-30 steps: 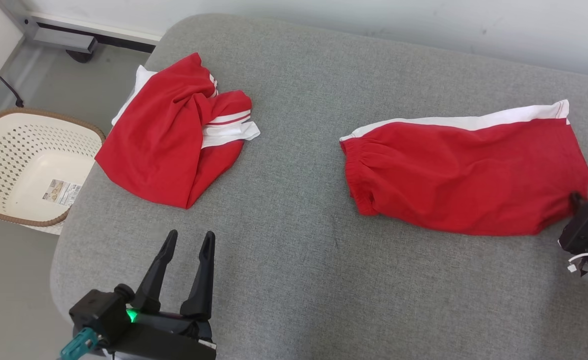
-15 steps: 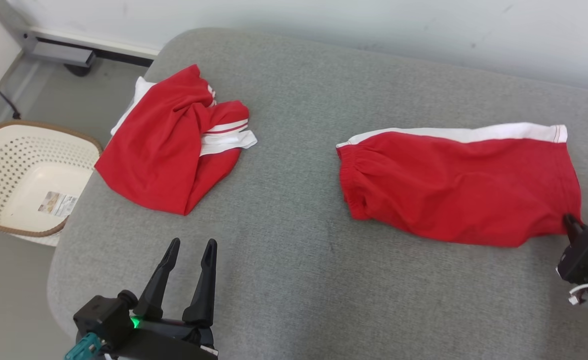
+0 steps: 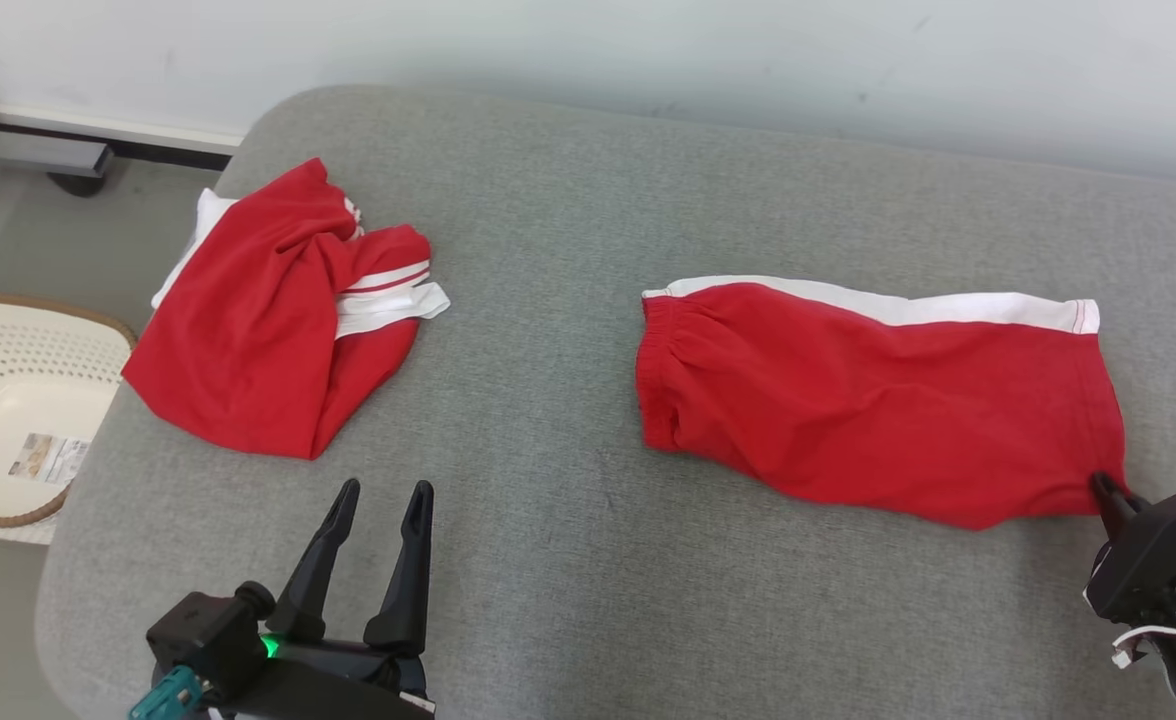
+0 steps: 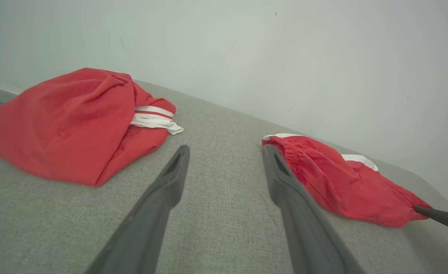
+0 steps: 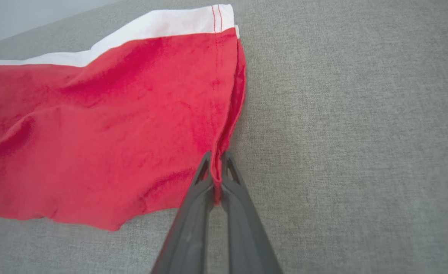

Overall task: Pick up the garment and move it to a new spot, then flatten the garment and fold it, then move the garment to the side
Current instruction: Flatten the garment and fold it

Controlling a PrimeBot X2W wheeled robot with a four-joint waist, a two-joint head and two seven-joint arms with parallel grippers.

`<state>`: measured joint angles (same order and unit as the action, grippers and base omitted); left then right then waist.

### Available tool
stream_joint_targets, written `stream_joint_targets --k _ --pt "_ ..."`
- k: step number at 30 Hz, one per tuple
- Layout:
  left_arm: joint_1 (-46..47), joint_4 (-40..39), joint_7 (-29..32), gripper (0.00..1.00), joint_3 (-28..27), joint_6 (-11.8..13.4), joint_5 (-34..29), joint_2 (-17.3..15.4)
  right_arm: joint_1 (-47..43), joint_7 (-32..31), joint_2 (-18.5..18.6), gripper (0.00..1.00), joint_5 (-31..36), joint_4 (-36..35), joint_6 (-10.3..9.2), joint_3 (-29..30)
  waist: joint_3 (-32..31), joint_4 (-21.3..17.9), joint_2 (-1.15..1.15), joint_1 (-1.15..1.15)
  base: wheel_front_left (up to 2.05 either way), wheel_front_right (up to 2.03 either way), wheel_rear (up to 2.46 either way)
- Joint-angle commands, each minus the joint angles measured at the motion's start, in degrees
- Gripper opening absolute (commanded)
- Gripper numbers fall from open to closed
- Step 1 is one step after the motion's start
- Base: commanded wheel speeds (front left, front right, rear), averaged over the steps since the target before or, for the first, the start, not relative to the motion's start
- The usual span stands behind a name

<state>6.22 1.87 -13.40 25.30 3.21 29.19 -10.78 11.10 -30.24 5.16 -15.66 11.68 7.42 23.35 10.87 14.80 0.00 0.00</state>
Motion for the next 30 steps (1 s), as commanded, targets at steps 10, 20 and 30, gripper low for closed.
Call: stream_joint_targets --k 10,20,30 --pt "0.45 0.28 0.6 1.0 0.05 0.71 0.22 -0.94 -1.13 5.3 -1.03 1.0 0.7 -1.64 0.15 0.2 -0.6 -1.28 0.0 0.0 0.0 0.0 0.0" --pt "-0.8 0.53 0.13 1.0 -1.55 2.48 0.34 -1.55 -3.96 14.84 -1.82 1.0 -3.01 -7.79 0.15 -3.45 -2.87 -2.5 0.0 0.0 0.0 0.0 0.0" --pt "-2.49 0.28 0.69 1.0 -3.4 4.63 0.62 -3.3 -11.0 23.83 -2.2 1.0 -1.84 -15.02 0.15 -9.86 -5.85 -4.36 0.0 0.0 0.0 0.0 0.0"
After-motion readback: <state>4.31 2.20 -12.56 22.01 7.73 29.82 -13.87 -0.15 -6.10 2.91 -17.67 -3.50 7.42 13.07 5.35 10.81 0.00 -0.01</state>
